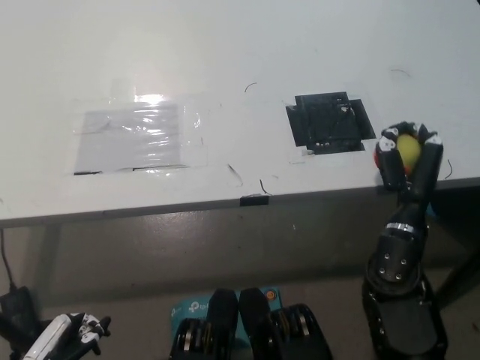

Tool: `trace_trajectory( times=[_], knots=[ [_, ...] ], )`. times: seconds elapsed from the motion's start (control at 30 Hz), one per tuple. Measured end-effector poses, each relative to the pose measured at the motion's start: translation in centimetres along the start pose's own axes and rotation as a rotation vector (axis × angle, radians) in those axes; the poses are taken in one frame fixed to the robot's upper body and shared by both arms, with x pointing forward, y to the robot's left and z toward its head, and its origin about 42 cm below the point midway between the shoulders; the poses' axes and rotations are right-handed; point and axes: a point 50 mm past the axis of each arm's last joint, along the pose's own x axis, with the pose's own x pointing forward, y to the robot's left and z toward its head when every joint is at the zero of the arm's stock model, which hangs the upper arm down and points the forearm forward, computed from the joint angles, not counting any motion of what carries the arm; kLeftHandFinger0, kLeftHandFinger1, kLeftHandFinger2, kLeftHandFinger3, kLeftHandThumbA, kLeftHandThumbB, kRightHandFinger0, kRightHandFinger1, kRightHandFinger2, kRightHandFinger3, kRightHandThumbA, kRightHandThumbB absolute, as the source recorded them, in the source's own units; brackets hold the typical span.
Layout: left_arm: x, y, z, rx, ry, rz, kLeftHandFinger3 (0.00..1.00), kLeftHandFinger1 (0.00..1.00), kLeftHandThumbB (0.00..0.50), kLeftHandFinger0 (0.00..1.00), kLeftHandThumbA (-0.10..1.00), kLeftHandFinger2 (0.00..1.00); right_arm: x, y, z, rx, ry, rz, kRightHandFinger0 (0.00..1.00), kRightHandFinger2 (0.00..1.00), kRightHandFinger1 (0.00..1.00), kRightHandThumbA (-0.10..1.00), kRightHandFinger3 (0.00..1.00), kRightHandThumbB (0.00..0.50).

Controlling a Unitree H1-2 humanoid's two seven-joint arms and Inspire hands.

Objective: The robot uses right hand to squeeze a small tennis ball placed on the black area of the table

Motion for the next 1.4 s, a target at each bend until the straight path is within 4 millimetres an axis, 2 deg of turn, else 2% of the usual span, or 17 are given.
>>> trace_trajectory(
  times=[0.13,0.23,0.27,0.33,0.43,0.53,0.57,0.7,0.77,0.87,0.9,0.97,1.07,1.1,1.17,1.2,1.4],
  knots=[
    [0.0,-0.2,-0.2,-0.006,0.008,-0.002,0.38,0.05,0.491,0.07,0.65,0.26,-0.4,-0.3,-0.4,0.094,0.094,-0.045,0.0,0.28,0.0,-0.1,0.32,0.081],
    [0.1,-0.3,-0.3,-0.01,0.011,-0.002,0.38,0.06,0.466,0.11,0.65,0.25,-0.4,-0.6,-0.6,0.171,0.156,-0.08,0.0,0.28,0.0,-0.1,0.32,0.088],
    [0.1,-0.3,-0.3,-0.01,0.011,-0.002,0.39,0.06,0.495,0.1,0.66,0.26,-0.4,-0.7,-0.6,0.193,0.171,-0.087,0.0,0.26,0.0,-0.1,0.26,0.123],
    [0.1,-0.3,-0.3,-0.009,0.011,-0.002,0.41,0.07,0.486,0.12,0.65,0.26,-0.3,-1.0,-0.6,0.24,0.202,-0.104,0.0,0.25,0.0,-0.1,0.19,0.132],
    [0.1,-0.3,-0.3,-0.009,0.01,-0.002,0.41,0.07,0.493,0.12,0.65,0.27,-0.1,-1.6,-0.7,0.307,0.249,-0.128,0.0,0.25,0.0,-0.1,0.2,0.144],
    [0.1,-0.2,-0.3,-0.009,0.008,-0.001,0.39,0.08,0.5,0.13,0.66,0.28,0.1,-2.2,-0.8,0.372,0.286,-0.143,0.0,0.27,0.0,-0.1,0.2,0.145],
    [0.1,-0.2,-0.2,-0.009,0.008,-0.001,0.38,0.07,0.481,0.09,0.65,0.28,0.2,-2.4,-0.8,0.394,0.299,-0.145,0.0,0.3,0.0,-0.1,0.21,0.113],
    [0.3,-0.1,0.1,-0.005,-0.004,0.001,0.4,0.08,0.492,0.12,0.66,0.26,0.5,-2.9,-0.6,0.487,0.325,-0.136,0.0,0.3,0.0,-0.1,0.21,0.099],
    [0.5,0.0,0.2,-0.003,-0.011,0.002,0.4,0.07,0.472,0.11,0.63,0.25,0.5,-2.9,-0.6,0.515,0.336,-0.131,0.0,0.3,0.0,-0.1,0.2,0.086],
    [0.7,0.1,0.5,-0.001,-0.022,0.005,0.38,0.09,0.478,0.13,0.63,0.27,0.5,-2.8,-0.7,0.55,0.352,-0.113,0.0,0.32,0.0,-0.1,0.29,0.11],
    [0.7,0.1,0.6,0.0,-0.024,0.005,0.38,0.09,0.479,0.13,0.63,0.27,0.5,-2.8,-0.7,0.552,0.354,-0.106,0.0,0.29,0.0,-0.1,0.3,0.1],
    [0.8,0.1,0.7,0.001,-0.028,0.006,0.38,0.08,0.479,0.12,0.64,0.26,0.6,-2.5,-0.4,0.536,0.343,-0.073,0.0,0.18,0.0,-0.1,0.21,0.113],
    [0.8,0.2,0.7,0.002,-0.032,0.006,0.38,0.08,0.5,0.13,0.63,0.26,1.2,-2.4,0.7,0.501,0.294,-0.011,0.0,0.16,0.0,-0.1,0.19,0.122],
    [0.8,0.2,0.7,0.002,-0.032,0.006,0.38,0.08,0.496,0.13,0.63,0.26,1.4,-2.4,1.1,0.472,0.27,0.022,0.0,0.16,0.0,-0.1,0.18,0.13],
    [0.8,0.2,0.7,0.001,-0.033,0.007,0.37,0.08,0.48,0.13,0.61,0.25,2.0,-2.6,1.9,0.413,0.227,0.074,0.0,0.24,0.0,-0.1,0.22,0.208],
    [0.8,0.2,0.7,0.001,-0.033,0.007,0.37,0.08,0.478,0.13,0.61,0.25,2.2,-2.6,2.5,0.361,0.197,0.117,0.0,0.26,0.0,-0.1,0.23,0.22],
    [0.8,0.2,0.7,0.001,-0.032,0.008,0.37,0.09,0.486,0.13,0.62,0.28,4.0,-2.2,4.6,0.115,0.039,0.273,0.0,0.38,0.0,-0.1,0.28,0.234]
  ],
)
